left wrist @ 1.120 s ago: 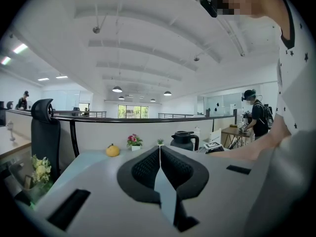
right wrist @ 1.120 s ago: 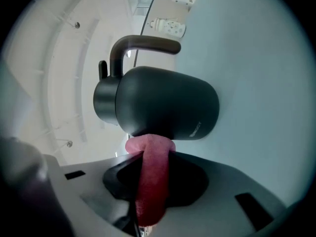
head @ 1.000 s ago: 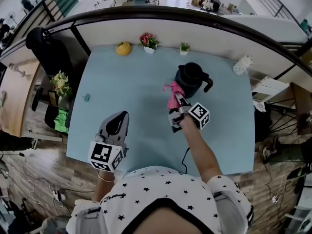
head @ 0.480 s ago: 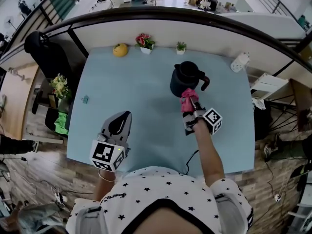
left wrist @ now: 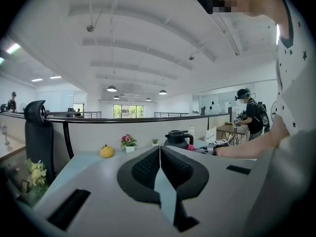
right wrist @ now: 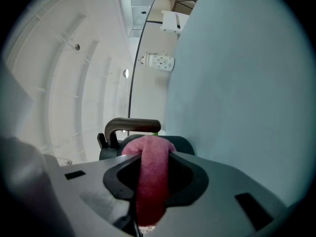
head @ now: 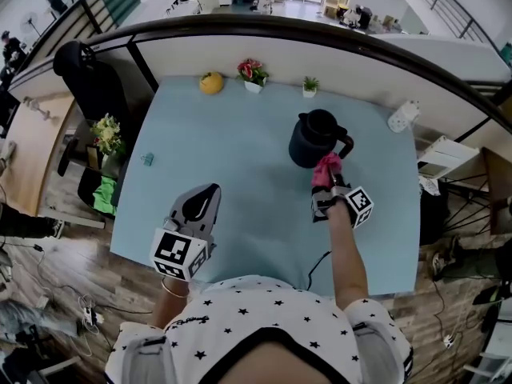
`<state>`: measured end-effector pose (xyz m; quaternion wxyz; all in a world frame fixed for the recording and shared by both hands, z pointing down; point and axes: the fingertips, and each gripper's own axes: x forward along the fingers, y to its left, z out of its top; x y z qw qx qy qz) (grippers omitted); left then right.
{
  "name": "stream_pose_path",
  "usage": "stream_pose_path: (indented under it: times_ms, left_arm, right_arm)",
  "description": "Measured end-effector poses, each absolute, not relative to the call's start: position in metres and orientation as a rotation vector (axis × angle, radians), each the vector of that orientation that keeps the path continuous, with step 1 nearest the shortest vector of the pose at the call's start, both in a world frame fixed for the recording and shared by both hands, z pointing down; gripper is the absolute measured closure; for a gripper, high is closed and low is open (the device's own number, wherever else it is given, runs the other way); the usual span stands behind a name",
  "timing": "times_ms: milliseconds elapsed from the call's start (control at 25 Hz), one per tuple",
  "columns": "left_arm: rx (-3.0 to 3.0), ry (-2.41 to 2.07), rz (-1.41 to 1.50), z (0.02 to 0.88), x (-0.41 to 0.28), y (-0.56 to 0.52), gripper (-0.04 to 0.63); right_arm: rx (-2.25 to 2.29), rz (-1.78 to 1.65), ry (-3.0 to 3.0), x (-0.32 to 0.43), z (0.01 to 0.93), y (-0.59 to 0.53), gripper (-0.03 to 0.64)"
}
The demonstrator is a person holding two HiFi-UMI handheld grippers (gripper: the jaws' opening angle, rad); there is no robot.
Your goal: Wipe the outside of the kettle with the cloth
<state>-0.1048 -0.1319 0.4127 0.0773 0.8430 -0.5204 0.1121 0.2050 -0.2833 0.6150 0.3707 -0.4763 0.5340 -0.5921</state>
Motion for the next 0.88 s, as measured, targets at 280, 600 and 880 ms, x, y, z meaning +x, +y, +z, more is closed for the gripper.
stream_pose_path:
  times_ms: [280, 600, 880]
  left_arm:
    - [2.528, -1.554, 0.336, 0.414, -0.105, -0.132, 0.565]
    - [2.527, -1.546, 0.344, 0.417, -0.106, -0.132, 0.566]
    - [2.471, -1.614, 0.343, 0.418, -0.124, -0.129, 0.566]
  right_arm:
    - [-1.115, -1.501, 1.38, 0.186, 0.602, -0.263, 0.523]
    - [-0.917, -1.656, 1.613, 0.08, 0.59, -0.243, 0.523]
    - [-0.9, -1.764, 1.416, 0.039, 0.617, -0.273, 0.526]
